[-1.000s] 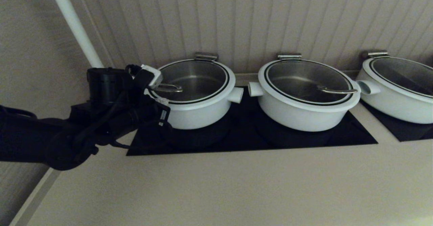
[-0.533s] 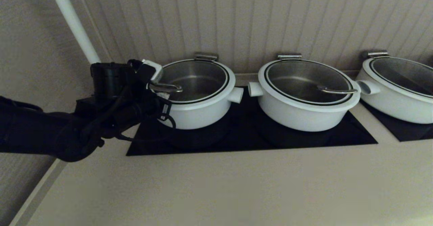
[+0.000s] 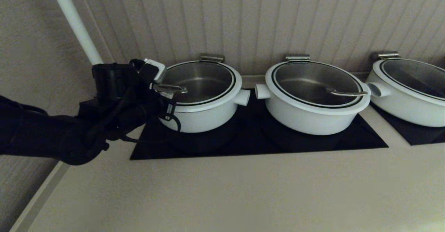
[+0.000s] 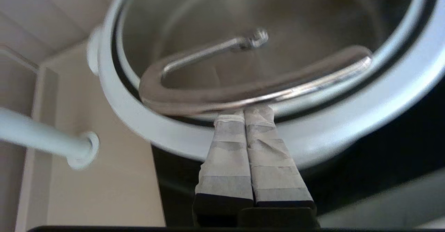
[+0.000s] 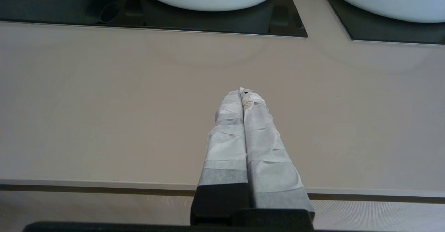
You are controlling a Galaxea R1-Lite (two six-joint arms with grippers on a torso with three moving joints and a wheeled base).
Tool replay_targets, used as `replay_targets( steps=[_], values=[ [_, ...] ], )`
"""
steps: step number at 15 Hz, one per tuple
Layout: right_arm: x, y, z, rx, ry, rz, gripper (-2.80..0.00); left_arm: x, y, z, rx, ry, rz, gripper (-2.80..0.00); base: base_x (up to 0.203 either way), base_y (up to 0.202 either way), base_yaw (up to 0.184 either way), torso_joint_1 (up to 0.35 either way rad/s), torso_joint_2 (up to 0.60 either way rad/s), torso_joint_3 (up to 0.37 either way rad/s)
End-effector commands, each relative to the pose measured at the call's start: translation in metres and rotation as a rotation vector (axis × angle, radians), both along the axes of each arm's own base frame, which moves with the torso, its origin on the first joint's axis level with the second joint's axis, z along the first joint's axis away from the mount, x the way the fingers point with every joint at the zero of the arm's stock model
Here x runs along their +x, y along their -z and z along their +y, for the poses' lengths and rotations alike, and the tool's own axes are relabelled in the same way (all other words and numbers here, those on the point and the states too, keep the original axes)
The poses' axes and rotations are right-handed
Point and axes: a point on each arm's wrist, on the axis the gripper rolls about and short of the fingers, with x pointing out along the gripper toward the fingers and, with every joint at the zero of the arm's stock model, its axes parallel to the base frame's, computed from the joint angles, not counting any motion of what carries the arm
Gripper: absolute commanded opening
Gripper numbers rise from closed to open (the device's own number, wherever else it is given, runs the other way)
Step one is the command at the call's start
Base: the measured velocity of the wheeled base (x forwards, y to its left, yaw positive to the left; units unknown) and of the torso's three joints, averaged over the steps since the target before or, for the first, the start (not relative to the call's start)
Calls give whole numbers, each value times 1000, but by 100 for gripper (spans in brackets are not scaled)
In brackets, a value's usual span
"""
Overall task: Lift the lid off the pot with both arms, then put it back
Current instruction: Open the food pot lid a small opening with the left arm
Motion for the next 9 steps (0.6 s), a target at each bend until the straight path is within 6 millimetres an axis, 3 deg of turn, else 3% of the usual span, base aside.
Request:
replay_targets(
  steps=[1,5,9],
  values=[
    [0,0,0,-1,-1,1,-280,8,6,-1,-1,-34,-30,-280,0,0,0,0,0,0],
    [0,0,0,-1,0,1,-280,10,9,-1,1,-40,-25,-280,0,0,0,0,0,0],
    [0,0,0,-1,-1,1,-280,10,-1,-1,-4,-39,-55,-280,0,0,0,0,0,0]
  ],
)
